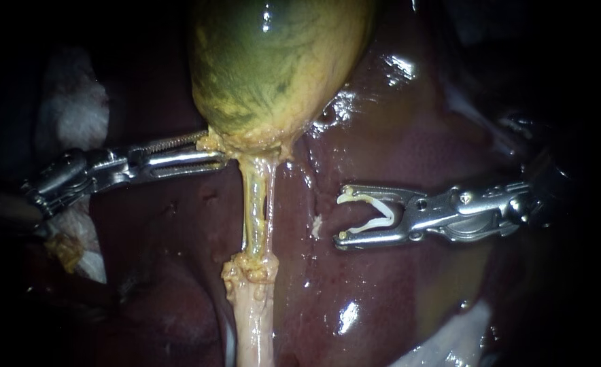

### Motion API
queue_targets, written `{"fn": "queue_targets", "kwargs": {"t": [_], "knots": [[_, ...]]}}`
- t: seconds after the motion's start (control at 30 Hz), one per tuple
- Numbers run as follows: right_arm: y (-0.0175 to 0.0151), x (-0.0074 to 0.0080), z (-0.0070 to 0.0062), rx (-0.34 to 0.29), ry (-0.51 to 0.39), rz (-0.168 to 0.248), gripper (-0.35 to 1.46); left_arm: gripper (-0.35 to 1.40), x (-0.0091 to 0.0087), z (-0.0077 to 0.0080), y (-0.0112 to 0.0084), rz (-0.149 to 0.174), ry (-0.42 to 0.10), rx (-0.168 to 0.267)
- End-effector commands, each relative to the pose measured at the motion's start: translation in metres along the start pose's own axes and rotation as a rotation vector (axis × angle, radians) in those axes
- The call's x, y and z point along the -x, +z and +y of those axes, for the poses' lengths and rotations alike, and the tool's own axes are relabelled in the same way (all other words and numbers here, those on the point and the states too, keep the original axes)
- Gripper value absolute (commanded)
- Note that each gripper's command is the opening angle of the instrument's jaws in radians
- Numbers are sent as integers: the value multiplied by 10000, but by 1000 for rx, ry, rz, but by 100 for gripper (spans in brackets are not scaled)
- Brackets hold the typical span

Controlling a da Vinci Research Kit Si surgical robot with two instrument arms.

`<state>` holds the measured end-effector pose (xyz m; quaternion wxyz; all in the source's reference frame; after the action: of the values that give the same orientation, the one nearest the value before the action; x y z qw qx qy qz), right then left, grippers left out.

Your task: Grabbing gallbladder

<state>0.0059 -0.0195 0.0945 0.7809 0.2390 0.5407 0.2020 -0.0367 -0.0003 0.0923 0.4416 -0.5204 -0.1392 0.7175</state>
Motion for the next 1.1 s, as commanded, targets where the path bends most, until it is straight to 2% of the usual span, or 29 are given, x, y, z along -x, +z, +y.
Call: {"fn": "queue_targets", "kwargs": {"t": [0.03, 0.33, 0.53, 0.77, 1.1], "knots": [[0, 0, 0, 0, 0, 0, 60, 19, 0, 1, 0, 3, -7, 4], [0, 1, 0, 0, 0, 0, 60, 18, -1, 1, 4, 15, -57, -1], [0, 1, 0, 0, -1, 0, 60, 16, -1, 2, 7, 22, -69, -2], [0, 1, 0, 0, -1, 0, 59, -4, -1, 2, 6, 27, -94, 2], [0, 1, 0, 0, -1, 0, 59, -16, -4, 6, 4, 27, -115, 15]]}}
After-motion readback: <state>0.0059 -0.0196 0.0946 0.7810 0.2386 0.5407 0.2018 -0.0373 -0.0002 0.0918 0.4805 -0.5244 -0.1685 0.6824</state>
